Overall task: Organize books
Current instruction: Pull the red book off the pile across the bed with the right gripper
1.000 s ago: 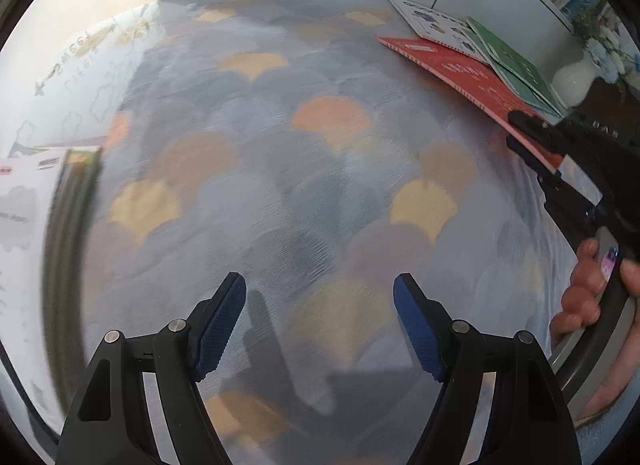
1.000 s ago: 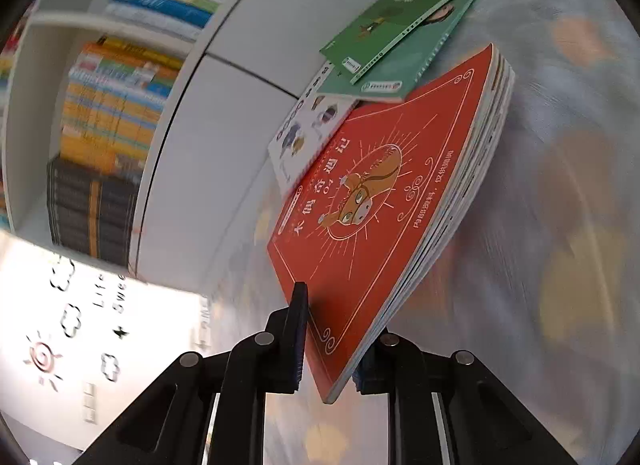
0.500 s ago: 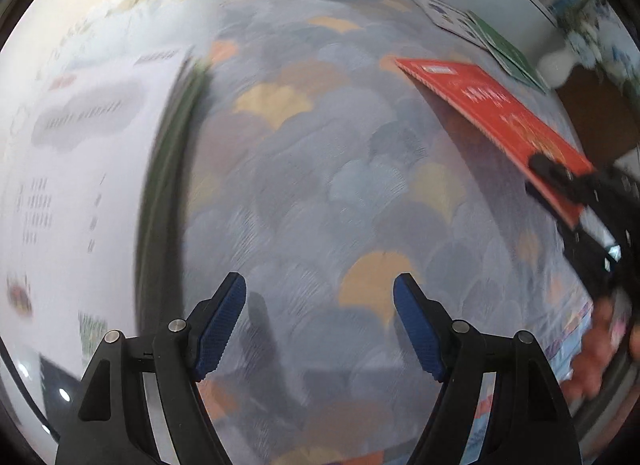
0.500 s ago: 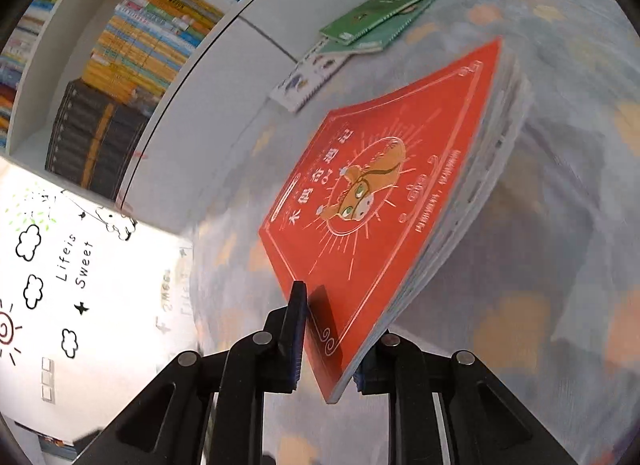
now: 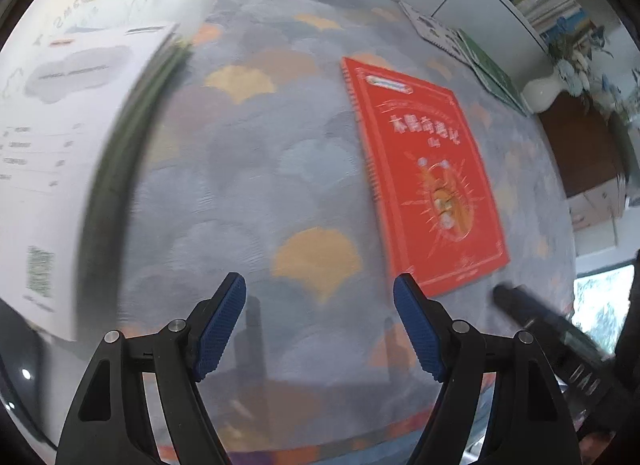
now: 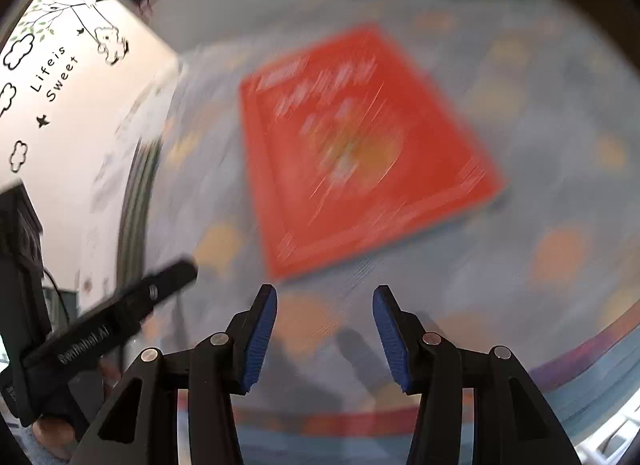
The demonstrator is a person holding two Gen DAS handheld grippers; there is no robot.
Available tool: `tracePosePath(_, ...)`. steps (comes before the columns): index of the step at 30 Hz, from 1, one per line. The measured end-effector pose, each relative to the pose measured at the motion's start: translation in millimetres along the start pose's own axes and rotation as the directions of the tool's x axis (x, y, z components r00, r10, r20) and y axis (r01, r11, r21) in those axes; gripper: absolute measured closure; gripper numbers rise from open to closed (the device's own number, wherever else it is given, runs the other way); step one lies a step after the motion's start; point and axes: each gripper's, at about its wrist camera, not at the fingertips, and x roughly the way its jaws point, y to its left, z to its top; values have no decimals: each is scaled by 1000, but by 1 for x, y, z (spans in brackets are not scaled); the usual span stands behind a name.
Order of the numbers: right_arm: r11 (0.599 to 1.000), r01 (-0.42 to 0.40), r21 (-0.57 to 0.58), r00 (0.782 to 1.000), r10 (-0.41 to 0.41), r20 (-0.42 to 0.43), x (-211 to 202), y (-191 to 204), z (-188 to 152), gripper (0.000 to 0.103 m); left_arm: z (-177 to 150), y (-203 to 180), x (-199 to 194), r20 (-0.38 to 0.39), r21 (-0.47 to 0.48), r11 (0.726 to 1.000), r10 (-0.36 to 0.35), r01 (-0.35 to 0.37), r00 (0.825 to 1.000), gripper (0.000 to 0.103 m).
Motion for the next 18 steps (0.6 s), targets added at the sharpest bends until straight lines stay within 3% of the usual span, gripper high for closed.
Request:
tracePosePath(3, 995, 91, -31, 993, -88, 74, -9, -28, 23, 39, 0, -22, 12, 29, 2, 998, 69, -69, 997, 28)
tracePosePath(4, 991, 126, -51, 987, -120, 102, -8, -35, 29, 30, 0, -28, 17, 43, -7, 994, 105, -105, 994, 28)
tracePosePath(7, 967, 209, -147, 963, -178, 200, 3, -45, 41, 28, -2, -38, 31, 60, -49, 987, 158, -155, 986, 26)
tracePosePath(8, 959, 202, -198, 963, -158, 218, 9, -48, 42, 28, -3, -42, 34, 74, -55, 982, 185, -181, 980, 21)
tracePosePath(10, 951, 147, -271, 975, -94, 202, 25, -51, 47, 28, -5, -51, 37, 91, -46, 979, 202, -198, 975, 20)
tracePosePath(13, 949, 8, -317, 994, 27, 108, 46, -59, 42, 28, -6, -65, 44, 91, -15, 975, 224, -223, 970, 20)
tracePosePath(15, 933, -29, -359, 991, 74, 112, 53, -60, 38, 21, -9, -73, 47, 109, -9, 972, 235, -235, 966, 19)
tracePosePath(18, 888, -76, -454, 985, 137, 101, 58, -55, 33, 2, -10, -83, 51, 120, -4, 974, 227, -229, 966, 18)
